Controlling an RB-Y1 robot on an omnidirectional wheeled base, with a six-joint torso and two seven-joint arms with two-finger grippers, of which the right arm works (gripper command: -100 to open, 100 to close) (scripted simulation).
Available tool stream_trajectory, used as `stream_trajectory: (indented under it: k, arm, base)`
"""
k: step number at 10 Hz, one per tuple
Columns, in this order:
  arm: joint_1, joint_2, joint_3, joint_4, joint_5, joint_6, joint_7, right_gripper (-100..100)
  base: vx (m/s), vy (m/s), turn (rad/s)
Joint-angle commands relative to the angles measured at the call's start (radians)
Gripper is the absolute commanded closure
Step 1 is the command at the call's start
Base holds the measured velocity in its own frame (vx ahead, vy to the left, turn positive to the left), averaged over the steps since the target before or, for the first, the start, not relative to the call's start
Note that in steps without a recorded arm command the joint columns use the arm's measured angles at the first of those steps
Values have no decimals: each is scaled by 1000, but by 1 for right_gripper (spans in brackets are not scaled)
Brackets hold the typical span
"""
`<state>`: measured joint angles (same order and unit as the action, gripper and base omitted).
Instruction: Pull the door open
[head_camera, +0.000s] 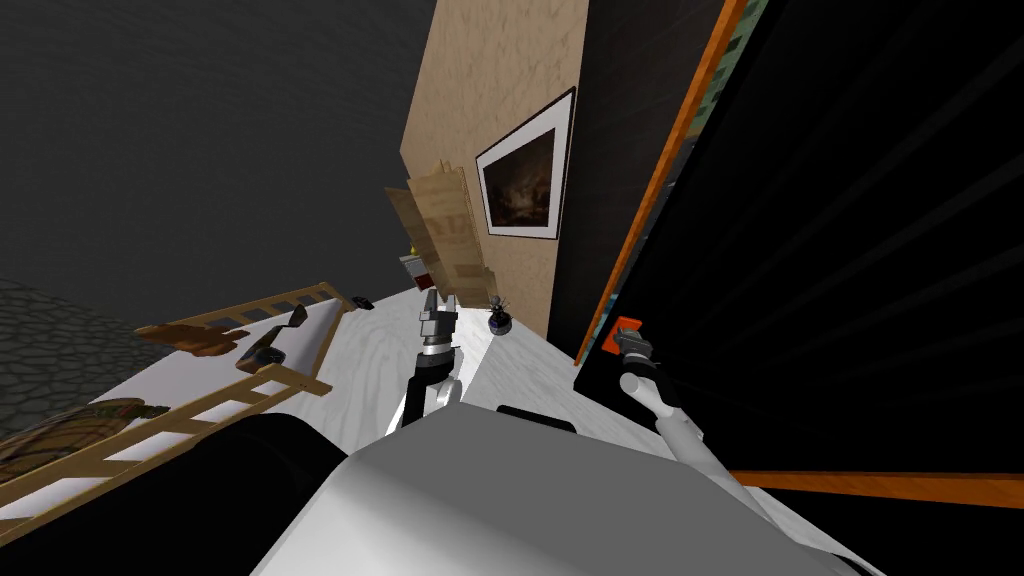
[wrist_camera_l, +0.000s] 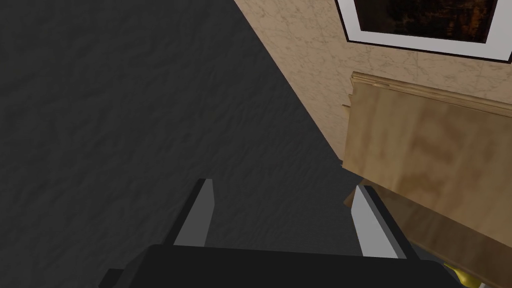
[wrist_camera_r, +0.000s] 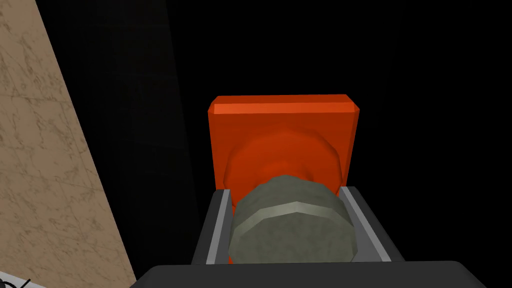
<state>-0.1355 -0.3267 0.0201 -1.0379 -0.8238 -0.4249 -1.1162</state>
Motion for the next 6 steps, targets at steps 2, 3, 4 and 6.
stream_trajectory:
  k: [2, 3, 4, 6]
  arm:
    - [15, -27, 34, -17, -1, 0, -42, 100]
    - [19, -35, 45, -23, -1, 0, -54, 100]
    - [23, -43, 54, -28, -1, 1, -65, 100]
    - [31, -59, 74, -38, -1, 2, -87, 100]
  base:
    - [-241, -44, 168]
    - [-232, -29, 119]
    - [-230, -57, 141]
    - [-203, -79, 142]
